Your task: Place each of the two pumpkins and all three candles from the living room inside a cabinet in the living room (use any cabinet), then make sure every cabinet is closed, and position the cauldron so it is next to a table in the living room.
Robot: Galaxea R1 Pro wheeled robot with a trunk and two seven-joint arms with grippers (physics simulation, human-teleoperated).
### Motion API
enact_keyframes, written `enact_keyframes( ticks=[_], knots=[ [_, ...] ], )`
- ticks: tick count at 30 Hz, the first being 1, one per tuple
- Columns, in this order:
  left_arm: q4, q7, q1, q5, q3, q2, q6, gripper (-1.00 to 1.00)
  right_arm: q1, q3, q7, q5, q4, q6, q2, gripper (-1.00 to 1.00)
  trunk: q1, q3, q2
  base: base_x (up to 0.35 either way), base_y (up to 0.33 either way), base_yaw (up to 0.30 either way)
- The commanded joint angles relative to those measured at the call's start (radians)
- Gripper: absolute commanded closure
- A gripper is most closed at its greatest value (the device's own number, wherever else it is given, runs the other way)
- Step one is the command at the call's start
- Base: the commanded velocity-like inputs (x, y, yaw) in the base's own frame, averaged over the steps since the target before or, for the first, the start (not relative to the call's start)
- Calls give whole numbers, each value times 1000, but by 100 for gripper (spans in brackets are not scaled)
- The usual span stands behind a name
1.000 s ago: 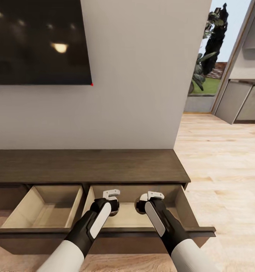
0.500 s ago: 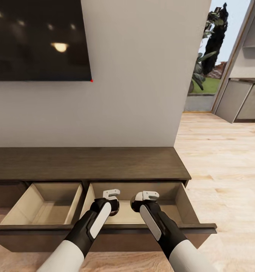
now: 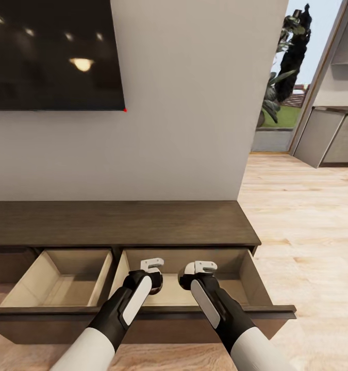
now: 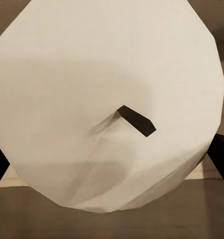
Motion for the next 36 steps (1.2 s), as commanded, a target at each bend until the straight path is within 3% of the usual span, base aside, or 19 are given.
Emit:
enact_keyframes(
  ticks=[1,23,36],
  knots=[
    [-1,10,-1,10,-1,0,1,100,-1,1,-9,-9,-1,1,0,100,0,-1,0,0,0,0],
    [-1,11,-1,10,-1,0,1,100,-1,3,-8,-8,11,3,0,100,0,-1,0,56,0,0],
    [-1,13,-1,10,0,0,1,100,-14,3,-10,2,52,0,0,100,50,-42,-91,0,0,0]
  ],
)
